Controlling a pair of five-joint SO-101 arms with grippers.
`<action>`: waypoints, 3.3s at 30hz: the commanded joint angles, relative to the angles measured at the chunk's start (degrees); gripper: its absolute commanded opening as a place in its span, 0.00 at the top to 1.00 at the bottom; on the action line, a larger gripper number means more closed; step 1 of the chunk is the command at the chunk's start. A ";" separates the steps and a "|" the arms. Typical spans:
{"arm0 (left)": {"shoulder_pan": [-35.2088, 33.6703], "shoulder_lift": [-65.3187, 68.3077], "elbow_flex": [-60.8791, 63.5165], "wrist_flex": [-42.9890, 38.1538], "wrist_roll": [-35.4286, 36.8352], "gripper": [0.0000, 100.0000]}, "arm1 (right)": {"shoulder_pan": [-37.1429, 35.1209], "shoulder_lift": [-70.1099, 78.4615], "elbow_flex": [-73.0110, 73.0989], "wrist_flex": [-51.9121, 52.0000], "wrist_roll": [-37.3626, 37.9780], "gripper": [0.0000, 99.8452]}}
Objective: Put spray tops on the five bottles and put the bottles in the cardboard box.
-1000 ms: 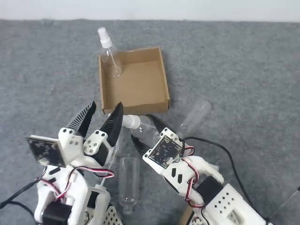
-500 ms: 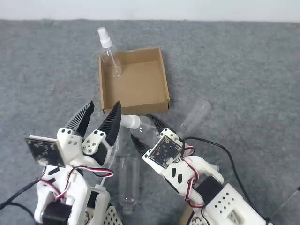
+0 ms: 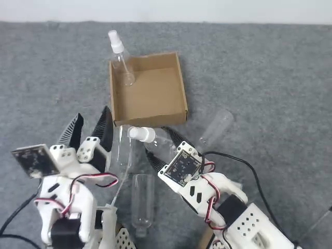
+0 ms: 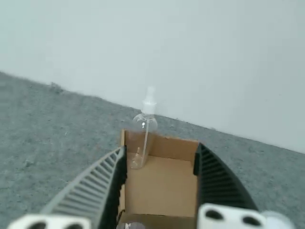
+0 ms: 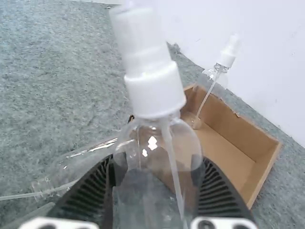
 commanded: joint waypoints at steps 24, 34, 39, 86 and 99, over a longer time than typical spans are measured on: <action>9.23 -1.14 9.10 -8.79 -0.35 0.79 | 0.57 -1.63 -2.02 -4.26 0.09 0.91; 17.05 -1.14 8.75 -5.89 -2.20 0.79 | 0.48 -1.10 -2.02 -4.00 0.09 0.91; 18.64 -1.14 8.75 -5.89 -2.20 0.79 | 0.48 -1.01 -2.02 -4.00 0.18 0.91; 9.41 -1.14 6.55 -4.40 -6.24 0.79 | 0.84 -1.01 -2.02 -3.91 0.44 0.91; 2.11 -1.14 8.31 -8.53 -10.37 0.79 | 0.84 -1.54 -1.14 -4.09 0.26 0.91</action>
